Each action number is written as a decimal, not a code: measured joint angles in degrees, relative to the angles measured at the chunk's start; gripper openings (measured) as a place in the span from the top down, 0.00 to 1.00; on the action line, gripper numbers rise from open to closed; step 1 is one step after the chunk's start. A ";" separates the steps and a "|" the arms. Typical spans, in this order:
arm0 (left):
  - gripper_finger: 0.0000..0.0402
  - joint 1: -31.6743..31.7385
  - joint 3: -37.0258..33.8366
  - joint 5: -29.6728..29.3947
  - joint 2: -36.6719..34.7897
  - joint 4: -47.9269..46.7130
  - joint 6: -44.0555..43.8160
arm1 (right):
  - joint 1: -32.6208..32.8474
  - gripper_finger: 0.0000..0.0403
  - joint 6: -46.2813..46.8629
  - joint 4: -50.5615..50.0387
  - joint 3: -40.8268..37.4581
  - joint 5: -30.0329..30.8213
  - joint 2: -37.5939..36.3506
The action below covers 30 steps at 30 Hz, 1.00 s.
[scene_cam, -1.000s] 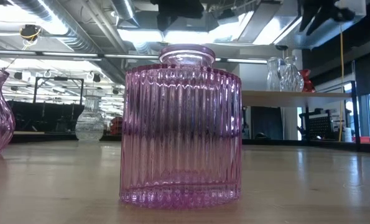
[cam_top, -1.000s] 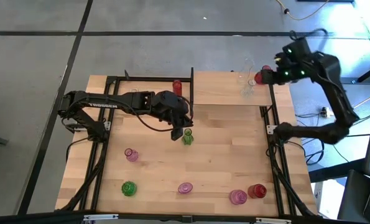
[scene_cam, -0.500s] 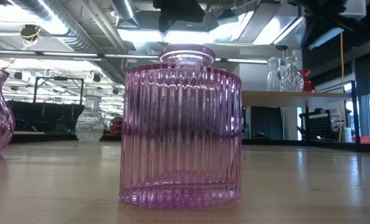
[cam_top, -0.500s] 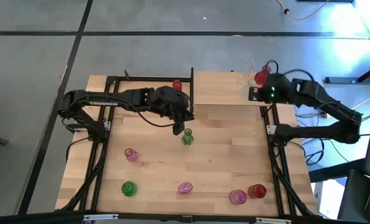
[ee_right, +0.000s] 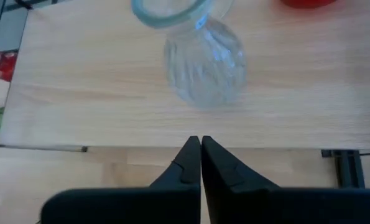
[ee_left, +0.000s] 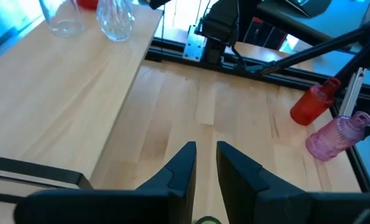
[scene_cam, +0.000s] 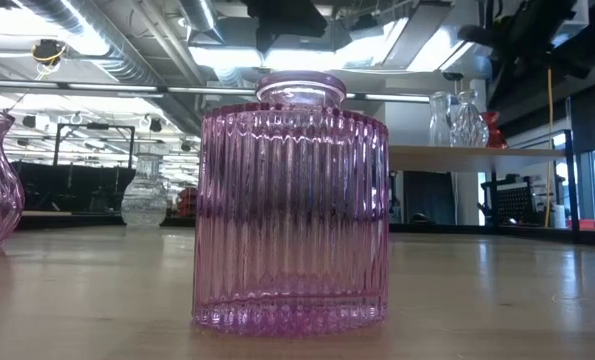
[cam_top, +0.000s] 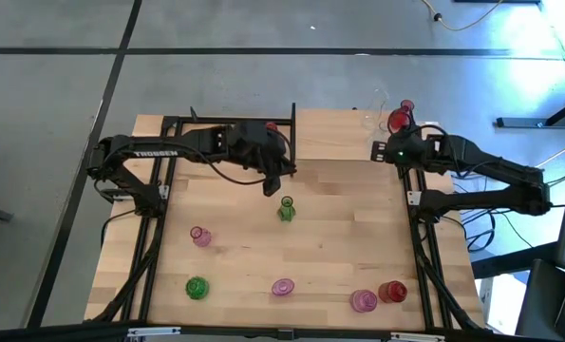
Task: Sort vases onto shelf
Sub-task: Put the right transparent vase on the shelf aligned with the other transparent vase
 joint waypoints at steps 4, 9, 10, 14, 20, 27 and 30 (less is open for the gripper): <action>0.86 0.58 0.00 0.13 -0.03 0.03 0.00 | -0.04 1.00 -0.23 0.20 -1.04 1.05 0.24; 0.86 0.66 0.00 0.12 -0.03 0.05 0.00 | -0.90 1.00 -0.39 0.41 -2.25 1.38 0.66; 0.86 0.66 0.00 0.12 -0.03 0.05 0.00 | -1.45 1.00 -0.90 0.37 -2.44 1.41 0.69; 0.86 0.66 0.00 0.12 -0.03 0.05 0.00 | -3.86 1.00 -3.64 2.23 -2.52 1.90 1.33; 0.86 0.66 0.00 0.12 -0.03 0.03 -0.02 | -6.66 1.00 -7.69 3.80 -2.57 0.12 3.17; 0.86 0.40 0.00 0.11 -0.03 0.03 -0.13 | -7.27 1.00 -9.41 5.12 -2.57 -0.11 5.04; 0.86 0.38 0.00 0.12 -0.03 0.01 -0.16 | -7.26 1.00 -9.50 5.55 -2.57 0.44 5.83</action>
